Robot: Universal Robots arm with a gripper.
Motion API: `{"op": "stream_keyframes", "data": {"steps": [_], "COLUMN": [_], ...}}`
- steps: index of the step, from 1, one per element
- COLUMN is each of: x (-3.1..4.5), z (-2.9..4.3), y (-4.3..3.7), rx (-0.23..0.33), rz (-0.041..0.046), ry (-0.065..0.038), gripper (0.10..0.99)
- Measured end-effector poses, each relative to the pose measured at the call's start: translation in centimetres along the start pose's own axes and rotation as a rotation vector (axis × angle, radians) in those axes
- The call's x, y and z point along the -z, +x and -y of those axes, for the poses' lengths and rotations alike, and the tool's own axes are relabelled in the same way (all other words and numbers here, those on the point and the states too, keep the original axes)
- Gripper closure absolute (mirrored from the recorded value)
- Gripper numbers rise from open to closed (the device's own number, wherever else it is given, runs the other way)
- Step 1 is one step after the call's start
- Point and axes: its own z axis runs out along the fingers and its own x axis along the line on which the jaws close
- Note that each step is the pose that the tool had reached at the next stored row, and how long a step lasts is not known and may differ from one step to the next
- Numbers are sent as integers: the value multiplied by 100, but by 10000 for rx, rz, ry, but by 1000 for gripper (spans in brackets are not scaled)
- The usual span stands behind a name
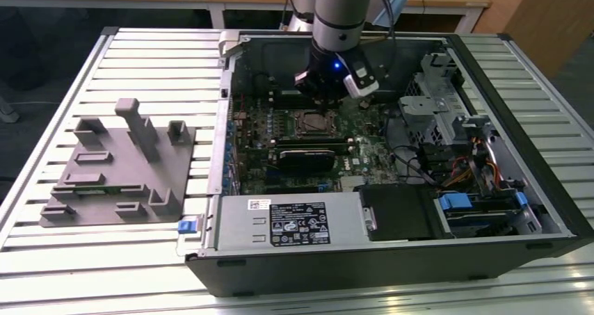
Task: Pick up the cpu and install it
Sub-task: 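Install the second cpu locking lever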
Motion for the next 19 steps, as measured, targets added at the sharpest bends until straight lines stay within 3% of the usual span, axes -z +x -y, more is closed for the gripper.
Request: {"op": "stream_keyframes", "data": {"steps": [7, 14, 19], "x": [8, 98, 108], "z": [45, 39, 84], "y": [1, 0, 0], "rx": [-1, -1, 0], "rz": [0, 0, -1], "ry": [1, -1, 1], "gripper": [980, 980, 980]}}
